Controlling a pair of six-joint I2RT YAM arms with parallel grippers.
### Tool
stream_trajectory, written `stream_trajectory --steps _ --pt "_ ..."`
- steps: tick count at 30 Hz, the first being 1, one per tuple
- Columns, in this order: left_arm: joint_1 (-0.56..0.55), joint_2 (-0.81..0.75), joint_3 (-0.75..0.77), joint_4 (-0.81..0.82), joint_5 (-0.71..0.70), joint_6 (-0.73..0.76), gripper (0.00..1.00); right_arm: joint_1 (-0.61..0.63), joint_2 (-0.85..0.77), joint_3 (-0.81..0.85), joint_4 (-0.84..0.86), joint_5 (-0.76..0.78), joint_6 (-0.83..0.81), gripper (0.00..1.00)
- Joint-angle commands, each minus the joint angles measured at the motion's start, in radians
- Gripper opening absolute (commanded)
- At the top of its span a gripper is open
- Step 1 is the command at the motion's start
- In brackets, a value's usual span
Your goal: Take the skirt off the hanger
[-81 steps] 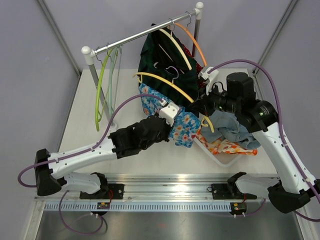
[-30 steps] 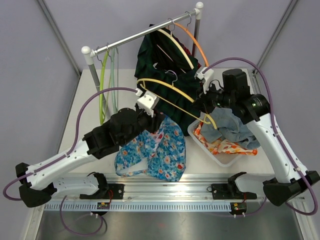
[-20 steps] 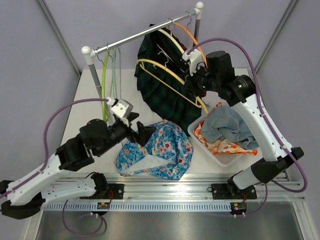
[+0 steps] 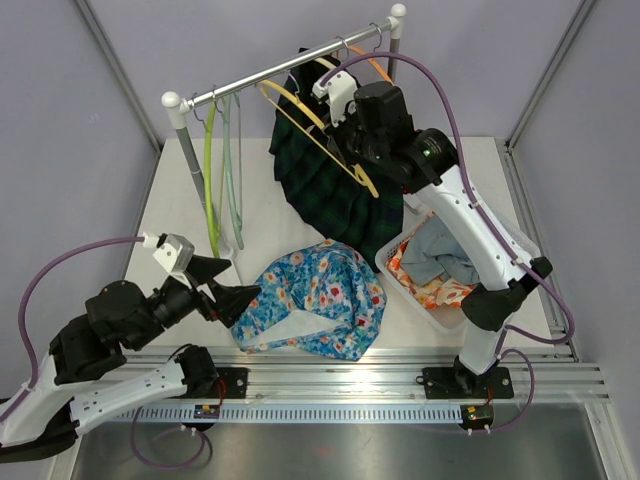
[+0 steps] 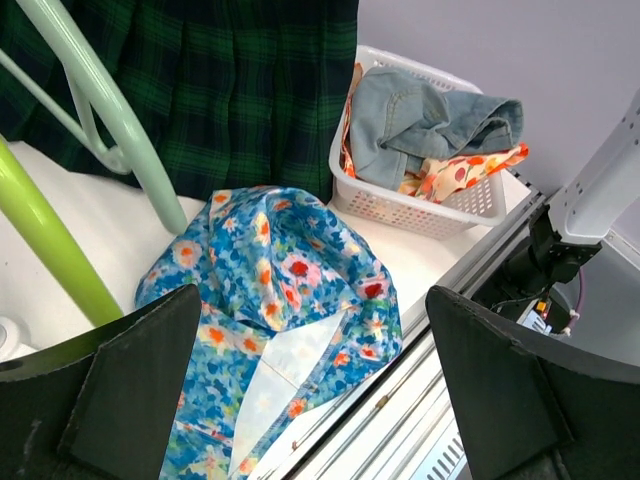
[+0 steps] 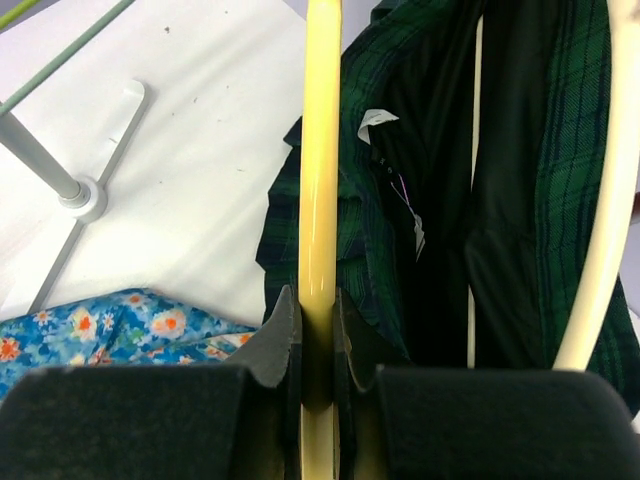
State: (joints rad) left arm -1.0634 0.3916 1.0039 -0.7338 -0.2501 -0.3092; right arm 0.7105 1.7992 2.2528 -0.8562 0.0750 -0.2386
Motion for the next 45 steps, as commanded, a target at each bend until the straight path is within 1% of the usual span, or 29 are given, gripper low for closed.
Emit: stream_trajectory --steps 1,5,13,19,21,25,28,32,36,38,41,42,44,45 --pt "-0.001 -0.013 -0.011 -0.001 -0.008 -0.027 0.99 0.043 0.011 0.091 0.097 0.058 -0.002 0.00" --pt "0.000 -0.028 -0.014 -0.010 -0.008 -0.036 0.99 0.084 0.009 0.088 0.124 0.094 -0.022 0.00" --pt "-0.001 -0.039 -0.028 -0.006 -0.006 -0.045 0.99 0.113 0.051 0.165 0.123 0.120 -0.034 0.00" --pt "0.000 -0.056 -0.039 -0.006 -0.005 -0.053 0.99 0.136 0.017 0.114 0.164 0.149 -0.045 0.00" --pt "-0.001 -0.053 -0.044 0.004 -0.005 -0.053 0.99 0.135 0.046 0.148 0.140 0.167 -0.047 0.00" --pt "0.000 -0.045 -0.045 0.014 0.000 -0.054 0.99 0.139 0.162 0.289 0.097 0.170 -0.038 0.00" --pt "0.000 -0.049 -0.065 0.033 0.005 -0.065 0.99 0.142 0.210 0.337 0.079 0.161 -0.027 0.00" --pt "0.000 -0.057 -0.088 0.048 0.008 -0.077 0.99 0.159 0.207 0.301 0.077 0.135 -0.028 0.00" --pt "-0.001 -0.062 -0.096 0.050 0.005 -0.074 0.99 0.184 0.175 0.203 0.094 0.112 -0.044 0.01" --pt "-0.001 -0.060 -0.099 0.053 0.005 -0.073 0.99 0.196 0.151 0.171 0.103 0.108 -0.057 0.06" --pt "-0.001 -0.060 -0.103 0.054 0.003 -0.071 0.99 0.208 0.131 0.146 0.095 0.098 -0.077 0.27" --pt "-0.001 -0.059 -0.105 0.054 0.003 -0.070 0.99 0.208 0.115 0.146 0.086 0.097 -0.083 0.44" --pt "0.000 -0.054 -0.103 0.050 0.000 -0.064 0.99 0.208 0.089 0.134 0.068 0.092 -0.117 0.62" --pt "-0.001 -0.051 -0.103 0.048 -0.005 -0.061 0.99 0.208 0.034 0.089 0.074 0.095 -0.129 0.79"
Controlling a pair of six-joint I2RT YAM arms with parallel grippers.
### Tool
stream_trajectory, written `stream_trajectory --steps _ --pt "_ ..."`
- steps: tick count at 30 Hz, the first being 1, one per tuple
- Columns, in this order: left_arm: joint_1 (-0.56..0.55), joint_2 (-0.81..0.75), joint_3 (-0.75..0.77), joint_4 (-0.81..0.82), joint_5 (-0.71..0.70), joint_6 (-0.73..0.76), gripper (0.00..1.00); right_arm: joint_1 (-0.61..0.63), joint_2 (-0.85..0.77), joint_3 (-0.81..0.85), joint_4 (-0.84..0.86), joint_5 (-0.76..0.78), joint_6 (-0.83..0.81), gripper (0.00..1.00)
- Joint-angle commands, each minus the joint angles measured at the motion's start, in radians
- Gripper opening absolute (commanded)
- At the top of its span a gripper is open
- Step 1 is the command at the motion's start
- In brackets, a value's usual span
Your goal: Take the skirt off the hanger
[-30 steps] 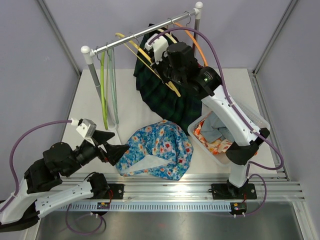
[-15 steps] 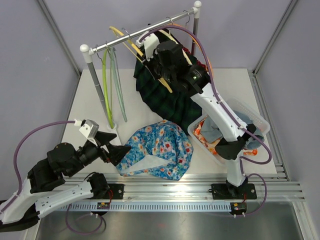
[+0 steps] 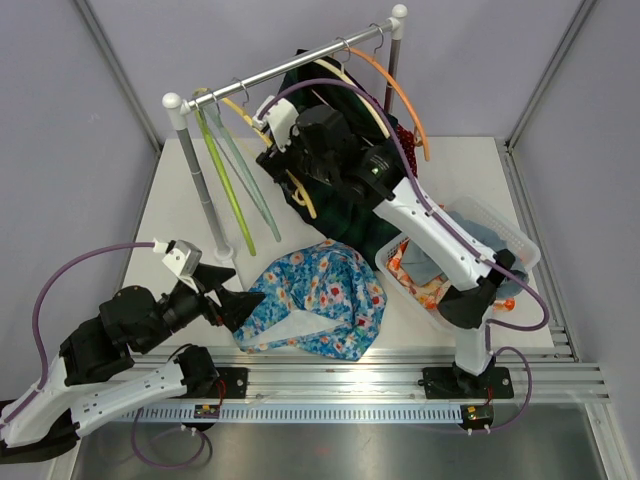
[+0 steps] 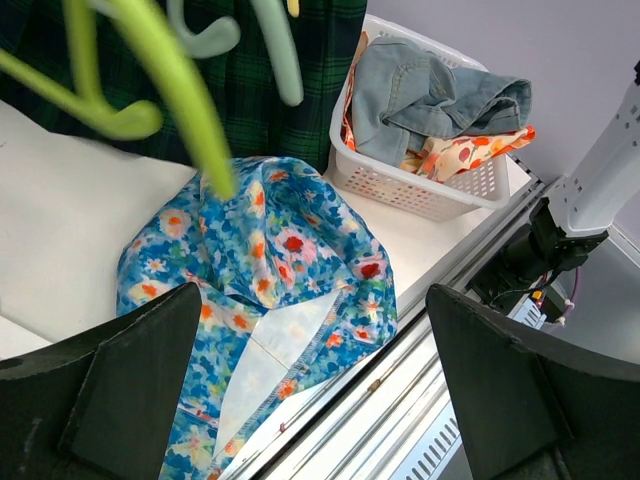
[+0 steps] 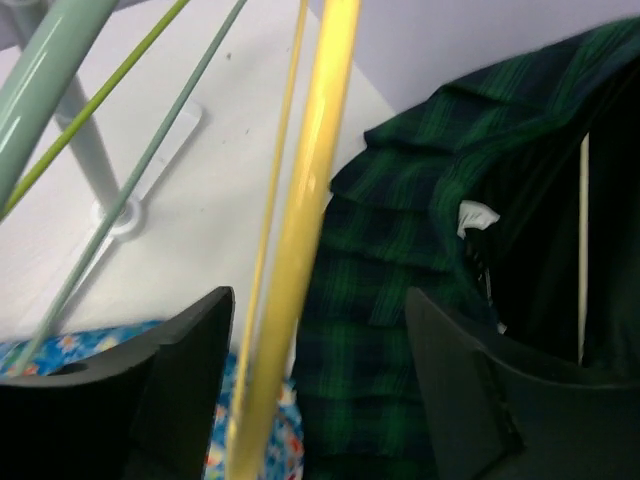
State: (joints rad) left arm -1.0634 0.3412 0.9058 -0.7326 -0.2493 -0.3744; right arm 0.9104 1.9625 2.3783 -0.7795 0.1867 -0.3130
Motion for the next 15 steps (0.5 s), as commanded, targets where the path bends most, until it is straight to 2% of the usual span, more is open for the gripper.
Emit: stream_trajectory --steps 1,2,3,5,8,9,10,13,15 --pt "-0.001 0.001 -0.005 0.042 -0.013 0.012 0.99 0.008 -0.164 -0.072 0.000 -0.016 -0.092 0.90" --pt "-0.001 0.008 -0.002 0.039 -0.016 0.017 0.99 0.008 -0.207 -0.121 0.026 -0.023 -0.115 0.97" --pt "-0.001 0.015 -0.004 0.038 -0.021 0.026 0.99 0.008 -0.300 -0.236 0.045 -0.026 -0.136 1.00" --pt "0.000 0.024 -0.007 0.038 -0.025 0.037 0.99 0.008 -0.390 -0.345 0.054 -0.050 -0.217 1.00" --pt "-0.001 0.038 -0.012 0.041 -0.034 0.058 0.99 -0.027 -0.514 -0.547 -0.018 -0.122 -0.331 0.99" --pt "-0.001 0.044 -0.013 0.042 -0.036 0.066 0.99 -0.053 -0.571 -0.589 -0.047 -0.182 -0.366 1.00" --pt "-0.001 0.044 -0.016 0.047 -0.038 0.068 0.99 -0.077 -0.599 -0.632 -0.072 -0.329 -0.435 1.00" --pt "-0.001 0.038 -0.030 0.056 -0.038 0.074 0.99 -0.149 -0.671 -0.787 -0.193 -0.578 -0.590 1.00" --pt "0.000 0.025 -0.039 0.061 -0.035 0.077 0.99 -0.166 -0.711 -0.916 -0.227 -0.648 -0.684 0.99"
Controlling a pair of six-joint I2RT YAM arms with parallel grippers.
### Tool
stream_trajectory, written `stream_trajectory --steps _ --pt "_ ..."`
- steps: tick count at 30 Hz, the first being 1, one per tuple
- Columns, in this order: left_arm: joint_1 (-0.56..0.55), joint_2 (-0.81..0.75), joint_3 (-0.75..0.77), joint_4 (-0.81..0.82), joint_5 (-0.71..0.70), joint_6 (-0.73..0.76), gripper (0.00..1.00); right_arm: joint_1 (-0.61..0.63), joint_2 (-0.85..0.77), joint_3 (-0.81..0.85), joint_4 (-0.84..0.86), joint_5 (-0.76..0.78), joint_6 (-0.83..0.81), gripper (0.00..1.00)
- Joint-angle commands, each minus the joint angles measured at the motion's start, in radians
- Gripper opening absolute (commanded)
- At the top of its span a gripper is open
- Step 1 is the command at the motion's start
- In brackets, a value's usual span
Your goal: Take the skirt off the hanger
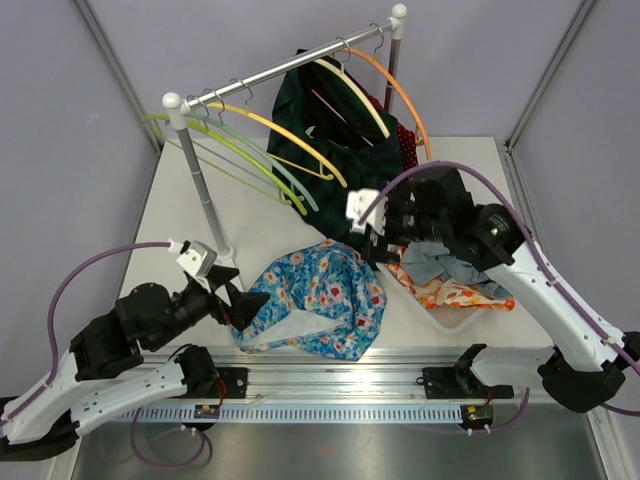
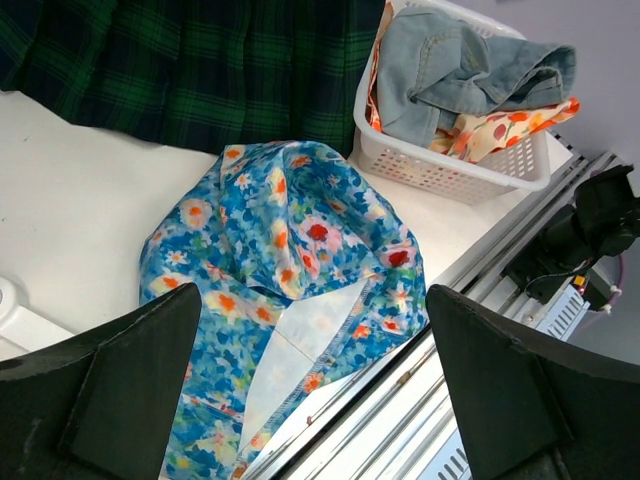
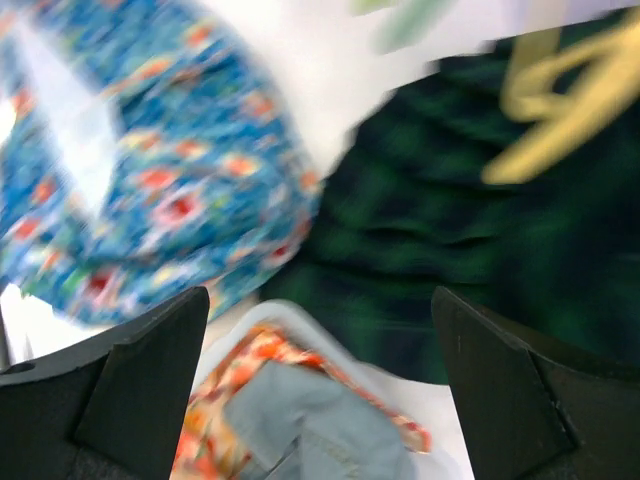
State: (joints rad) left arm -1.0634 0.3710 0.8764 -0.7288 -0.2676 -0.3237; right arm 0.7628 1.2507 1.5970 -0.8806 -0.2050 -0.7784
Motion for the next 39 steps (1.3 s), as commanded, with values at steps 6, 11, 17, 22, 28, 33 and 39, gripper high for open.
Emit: stream_trajectory --steps 6,11,17,22,28,33,39 --pt "-0.001 -0.030 -0.016 0.054 -0.019 0.018 0.99 -0.054 0.041 -0.390 0.153 -0.241 -0.222 0.99" --pt "-0.001 -0.053 -0.036 0.055 -0.024 0.005 0.99 -0.054 0.195 -0.471 0.507 -0.076 -0.029 0.99" --pt "0.000 -0.064 -0.053 0.063 -0.028 -0.002 0.99 -0.054 0.354 -0.427 0.577 -0.042 0.123 0.96" --pt "-0.001 -0.078 -0.056 0.063 -0.027 -0.006 0.99 -0.054 0.382 -0.448 0.546 -0.046 0.133 0.71" --pt "0.000 -0.090 -0.071 0.074 -0.032 -0.003 0.99 -0.054 0.268 -0.445 0.384 -0.175 0.100 0.00" --pt "0.000 -0.084 -0.054 0.074 -0.036 -0.002 0.99 -0.054 0.092 -0.292 0.108 -0.387 0.038 0.00" --pt "0.000 -0.083 -0.030 0.074 -0.042 -0.005 0.99 -0.077 0.009 0.006 -0.003 -0.214 0.177 0.00"
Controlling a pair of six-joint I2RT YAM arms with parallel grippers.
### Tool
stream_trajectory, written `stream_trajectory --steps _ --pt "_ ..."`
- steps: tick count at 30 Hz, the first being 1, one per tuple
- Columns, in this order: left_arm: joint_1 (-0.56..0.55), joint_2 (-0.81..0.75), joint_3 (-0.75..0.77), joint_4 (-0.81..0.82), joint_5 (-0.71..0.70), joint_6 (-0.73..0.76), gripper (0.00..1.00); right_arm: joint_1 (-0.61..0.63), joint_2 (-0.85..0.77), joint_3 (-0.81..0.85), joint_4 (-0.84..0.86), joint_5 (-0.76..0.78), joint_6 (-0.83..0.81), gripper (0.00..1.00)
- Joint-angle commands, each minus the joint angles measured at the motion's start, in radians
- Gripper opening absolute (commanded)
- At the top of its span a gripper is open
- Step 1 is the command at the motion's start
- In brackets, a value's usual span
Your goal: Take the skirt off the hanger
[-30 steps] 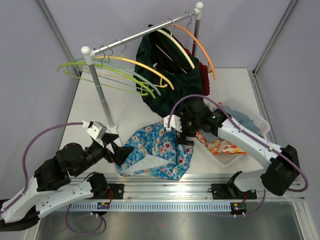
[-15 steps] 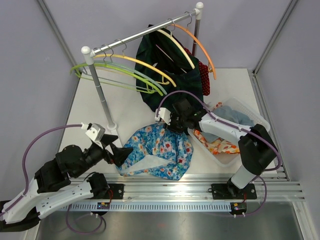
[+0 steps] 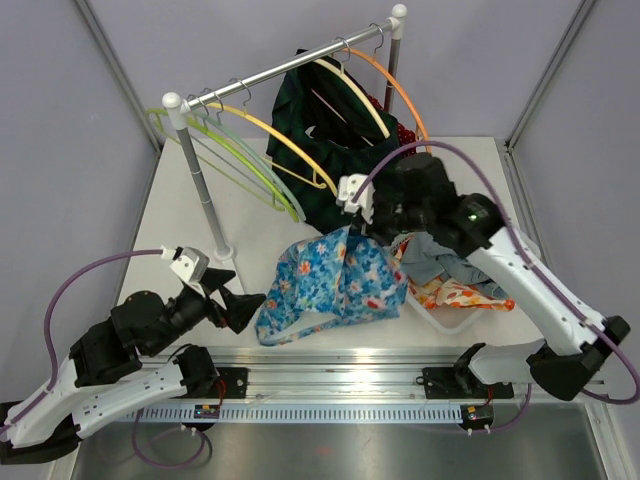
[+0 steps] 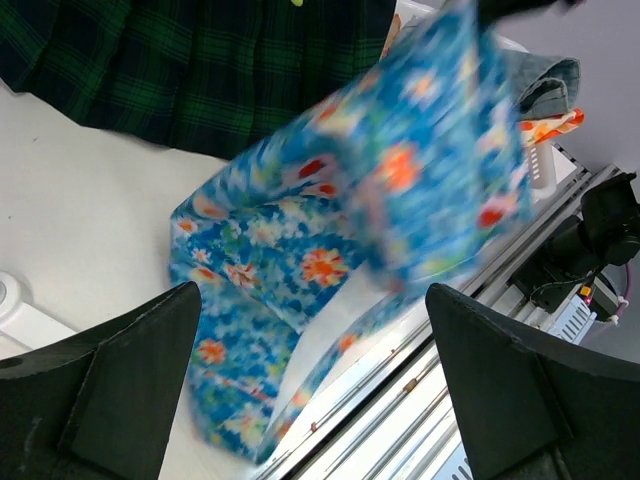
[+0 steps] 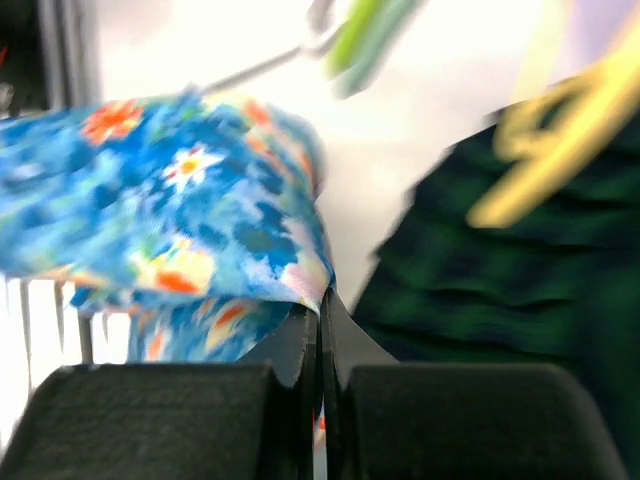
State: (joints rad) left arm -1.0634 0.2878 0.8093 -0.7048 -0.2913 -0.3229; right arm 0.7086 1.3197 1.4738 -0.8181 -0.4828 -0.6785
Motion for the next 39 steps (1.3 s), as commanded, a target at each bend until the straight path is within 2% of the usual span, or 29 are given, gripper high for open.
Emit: stream_trajectory --steps 1,3,8,12,18,21,27,33,39 --pt "-0.001 0.002 0.042 0.050 -0.019 -0.005 0.99 -0.038 -0.069 0.161 -0.062 0.093 0.091 0.00" --pt "-0.001 0.001 0.050 0.050 -0.020 -0.005 0.99 -0.104 -0.086 0.267 -0.055 0.194 0.153 0.00" --pt "0.000 0.002 0.077 0.048 -0.022 0.007 0.99 -0.192 -0.092 0.543 -0.113 0.358 0.156 0.00" --pt "-0.001 0.004 0.091 0.048 -0.023 0.016 0.99 -0.227 -0.108 0.623 -0.122 0.580 0.074 0.00" --pt "0.000 0.005 0.106 0.042 -0.022 0.027 0.99 -0.265 -0.168 0.683 -0.139 0.705 -0.022 0.00" --pt "-0.001 0.008 0.113 0.044 -0.019 0.028 0.99 -0.299 -0.200 0.629 -0.122 0.774 -0.055 0.00" --pt "-0.001 0.010 0.126 0.030 -0.014 0.033 0.99 -0.322 -0.280 0.412 -0.084 0.831 -0.087 0.00" --pt "-0.001 0.005 0.126 0.030 -0.009 0.031 0.99 -0.348 -0.338 0.312 -0.075 0.808 -0.070 0.00" --pt "0.000 0.017 0.136 0.039 0.004 0.033 0.99 -0.365 -0.361 -0.037 0.069 0.751 -0.023 0.00"
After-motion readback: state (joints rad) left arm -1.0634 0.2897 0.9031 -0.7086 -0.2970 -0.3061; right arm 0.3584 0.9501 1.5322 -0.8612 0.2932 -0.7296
